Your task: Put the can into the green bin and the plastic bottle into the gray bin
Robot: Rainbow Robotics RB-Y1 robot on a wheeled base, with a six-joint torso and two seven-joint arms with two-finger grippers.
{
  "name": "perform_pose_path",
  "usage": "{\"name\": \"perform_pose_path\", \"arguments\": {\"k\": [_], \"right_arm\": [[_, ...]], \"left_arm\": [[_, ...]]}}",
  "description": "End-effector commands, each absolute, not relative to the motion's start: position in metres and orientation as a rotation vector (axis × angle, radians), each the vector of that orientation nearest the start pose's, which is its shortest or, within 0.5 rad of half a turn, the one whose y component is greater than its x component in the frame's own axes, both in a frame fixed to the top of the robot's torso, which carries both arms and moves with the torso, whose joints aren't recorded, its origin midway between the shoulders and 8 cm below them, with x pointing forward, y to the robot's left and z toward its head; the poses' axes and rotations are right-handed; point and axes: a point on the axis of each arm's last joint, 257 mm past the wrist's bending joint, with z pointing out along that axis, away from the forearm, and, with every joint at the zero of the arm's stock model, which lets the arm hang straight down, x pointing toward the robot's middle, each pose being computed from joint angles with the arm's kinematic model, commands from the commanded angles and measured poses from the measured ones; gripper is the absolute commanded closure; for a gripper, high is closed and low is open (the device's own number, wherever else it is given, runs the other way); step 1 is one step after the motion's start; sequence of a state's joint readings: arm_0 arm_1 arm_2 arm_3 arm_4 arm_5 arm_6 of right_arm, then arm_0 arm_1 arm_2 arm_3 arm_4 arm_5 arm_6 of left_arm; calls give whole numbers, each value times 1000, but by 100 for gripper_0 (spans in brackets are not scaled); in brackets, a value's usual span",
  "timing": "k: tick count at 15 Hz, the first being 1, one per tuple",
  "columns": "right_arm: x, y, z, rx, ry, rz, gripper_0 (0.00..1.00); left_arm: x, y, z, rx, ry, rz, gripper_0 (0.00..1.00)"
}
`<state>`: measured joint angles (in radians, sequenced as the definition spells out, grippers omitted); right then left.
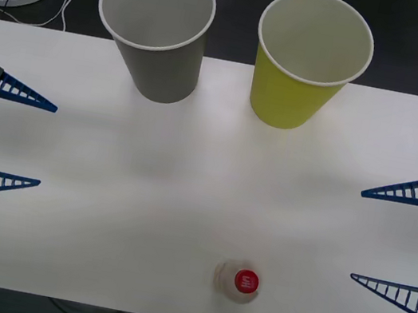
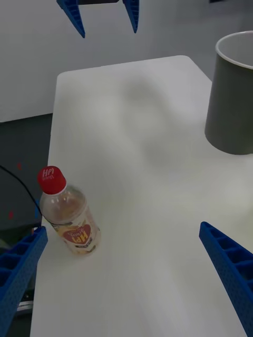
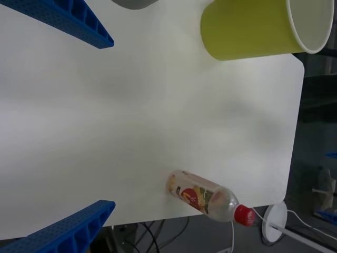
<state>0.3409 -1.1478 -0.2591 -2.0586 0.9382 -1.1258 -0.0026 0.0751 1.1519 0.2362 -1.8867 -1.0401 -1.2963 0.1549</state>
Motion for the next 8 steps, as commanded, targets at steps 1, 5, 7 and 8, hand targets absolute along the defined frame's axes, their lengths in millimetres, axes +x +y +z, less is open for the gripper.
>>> {"name": "perform_pose_path", "arguments": {"k": [1, 5, 7, 8], "right_arm": [[292, -224, -123, -1495, 1420, 559, 0], [279, -234, -128, -1547, 1340, 557, 0], [273, -242, -138, -1562, 1315, 548, 0], [271, -246, -143, -1559, 1315, 543, 0]], "left_arm": [[340, 252, -102, 1536, 1509, -521, 0], [340, 252, -102, 1536, 1509, -521, 0], [340, 252, -102, 1536, 1509, -521, 0], [340, 252, -102, 1536, 1509, -521, 0]]}}
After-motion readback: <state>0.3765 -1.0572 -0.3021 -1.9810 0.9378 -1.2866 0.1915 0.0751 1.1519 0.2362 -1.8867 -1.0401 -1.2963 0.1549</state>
